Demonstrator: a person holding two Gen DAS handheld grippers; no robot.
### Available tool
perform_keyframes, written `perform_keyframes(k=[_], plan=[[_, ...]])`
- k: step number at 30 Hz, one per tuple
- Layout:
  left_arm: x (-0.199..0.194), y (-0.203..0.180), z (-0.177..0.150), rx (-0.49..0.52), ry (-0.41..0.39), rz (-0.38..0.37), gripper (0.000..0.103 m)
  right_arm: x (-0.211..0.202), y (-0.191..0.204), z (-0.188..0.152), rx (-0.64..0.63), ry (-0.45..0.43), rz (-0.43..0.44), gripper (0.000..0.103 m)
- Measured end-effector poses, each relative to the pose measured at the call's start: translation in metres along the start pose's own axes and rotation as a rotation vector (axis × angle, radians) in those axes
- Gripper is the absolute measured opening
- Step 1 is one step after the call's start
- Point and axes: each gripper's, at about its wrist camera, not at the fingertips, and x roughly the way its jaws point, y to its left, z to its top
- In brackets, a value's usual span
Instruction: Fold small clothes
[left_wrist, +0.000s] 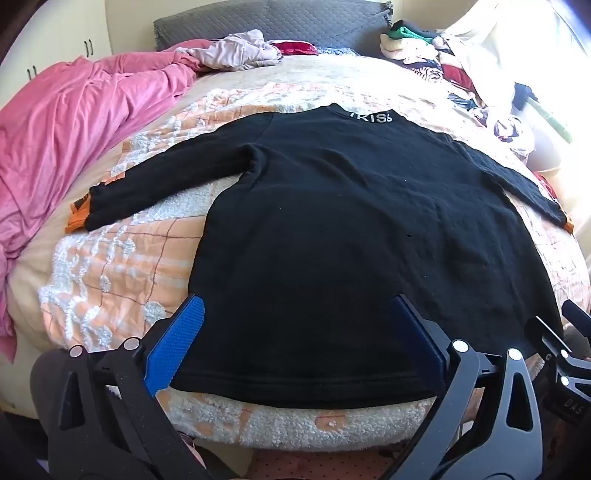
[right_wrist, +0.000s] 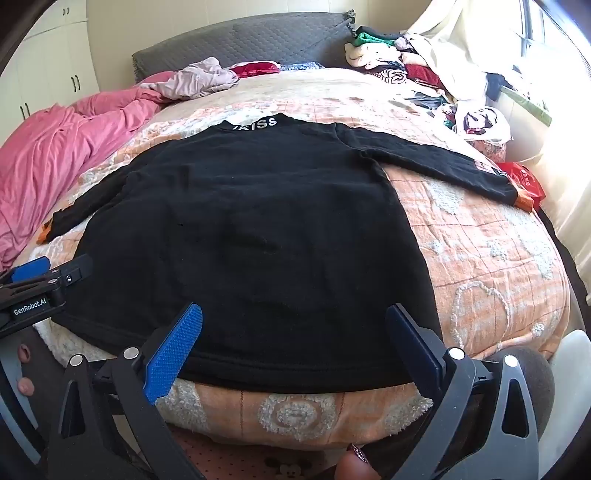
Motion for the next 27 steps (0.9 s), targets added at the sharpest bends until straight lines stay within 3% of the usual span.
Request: perform_keyframes(k=[12,14,27], plan=[[0.001,-0.002,0.003,-0.007,0.011,-0.022,0.094,0.0,0.02,-0.002,-0.005,-0.016,-0.009,0.099],[0.001,-0.003,0.002,-0.008,0.009,-0.026,0.094,-0.002,0.004,-0.001,0.003,-0.014,0.005,0.099],[0.0,0.002,-0.004,-0.02,0.004,-0.039,0.094,-0.003,0.012,-0.002,-0.014,-0.016,0.005,0.099]])
